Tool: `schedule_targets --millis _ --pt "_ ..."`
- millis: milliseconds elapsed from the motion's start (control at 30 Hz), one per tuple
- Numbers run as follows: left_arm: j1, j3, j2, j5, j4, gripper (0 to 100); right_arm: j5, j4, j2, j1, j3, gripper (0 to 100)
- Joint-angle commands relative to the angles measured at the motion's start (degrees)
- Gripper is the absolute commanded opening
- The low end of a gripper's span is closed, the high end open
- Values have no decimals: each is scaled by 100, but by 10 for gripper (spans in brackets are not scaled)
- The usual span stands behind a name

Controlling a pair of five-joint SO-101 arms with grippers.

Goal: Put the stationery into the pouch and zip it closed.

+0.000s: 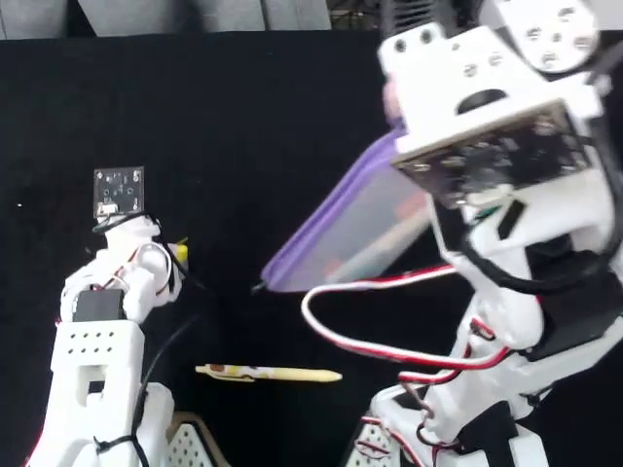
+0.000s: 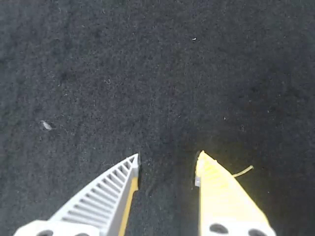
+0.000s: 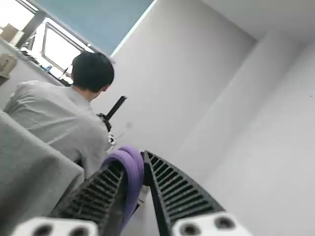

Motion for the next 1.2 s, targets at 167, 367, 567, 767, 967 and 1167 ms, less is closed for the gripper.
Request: schedule_targets --millis 167,367,567,767,967,1167 --pt "426 -136 -88 -1556 818 196 26 246 -75 -1178 558 11" --pt "338 -1165 -404 -2602 2207 191 26 229 -92 -1222 901 11" --pt "242 -2114 -1978 -2664 3200 195 26 229 -101 -1090 910 11" --pt "2009 -1842 -3895 -3156 4448 196 26 255 -110 -1064 910 11" --pt "3011 -980 -4334 -2848 4123 196 26 264 -110 -1064 910 11" --pt "4462 -347 -3903 -2848 3481 194 26 264 -84 -1055 910 11"
